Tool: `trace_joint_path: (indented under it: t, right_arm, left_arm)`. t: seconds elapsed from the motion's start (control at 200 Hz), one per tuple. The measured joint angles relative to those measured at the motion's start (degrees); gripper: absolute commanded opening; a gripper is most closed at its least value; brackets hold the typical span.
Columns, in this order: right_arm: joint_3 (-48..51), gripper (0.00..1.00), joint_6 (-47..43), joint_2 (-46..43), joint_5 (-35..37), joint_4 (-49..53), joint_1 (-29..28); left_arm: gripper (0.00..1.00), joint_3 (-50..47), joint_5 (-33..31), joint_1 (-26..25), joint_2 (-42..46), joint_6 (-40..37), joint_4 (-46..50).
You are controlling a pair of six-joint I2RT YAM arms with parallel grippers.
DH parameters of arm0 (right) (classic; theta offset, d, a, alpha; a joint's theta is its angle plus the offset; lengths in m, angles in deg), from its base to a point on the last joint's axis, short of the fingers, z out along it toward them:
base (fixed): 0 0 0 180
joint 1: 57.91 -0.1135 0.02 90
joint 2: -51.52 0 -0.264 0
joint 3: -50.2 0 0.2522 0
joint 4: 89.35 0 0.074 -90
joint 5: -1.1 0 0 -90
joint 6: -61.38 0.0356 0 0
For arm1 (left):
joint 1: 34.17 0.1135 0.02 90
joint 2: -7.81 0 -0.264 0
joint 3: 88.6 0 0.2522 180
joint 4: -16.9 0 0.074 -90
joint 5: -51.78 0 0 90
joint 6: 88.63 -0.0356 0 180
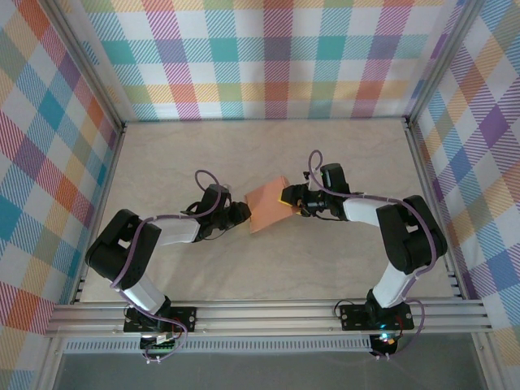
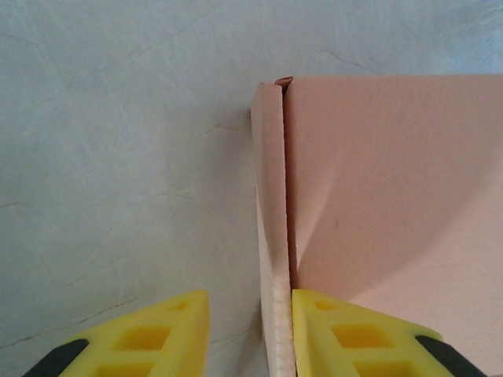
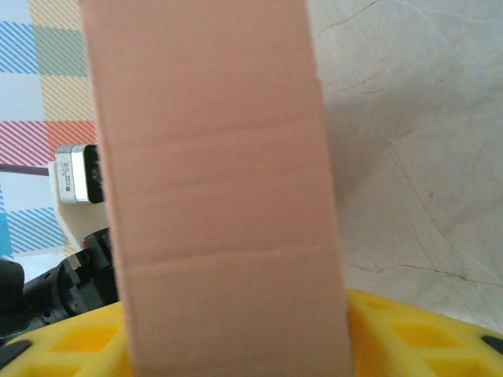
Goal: Fold the paper box
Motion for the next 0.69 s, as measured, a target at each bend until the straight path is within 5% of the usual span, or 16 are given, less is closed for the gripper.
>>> trace_joint_path:
  t: [0.205,0.43,0.695]
  right_arm:
    - [0.48,0.48,0.44,0.0,-0.24,-0.11,0.28]
    - [0.61,0.46,1.46,-0.02,-0.42,-0.2,1.11]
    - [0.72,0.46,3.32,-0.87,-0.42,-0.13,2.89]
  left_arm:
    - [0.45,0.02,-0.87,0.0,2.78,-1.46,4.28]
    - [0.76,0.09,-5.07,-0.33,9.33,-6.25,9.03]
    - [0.91,0.11,-19.45,-8.83,18.86,-26.05,9.25]
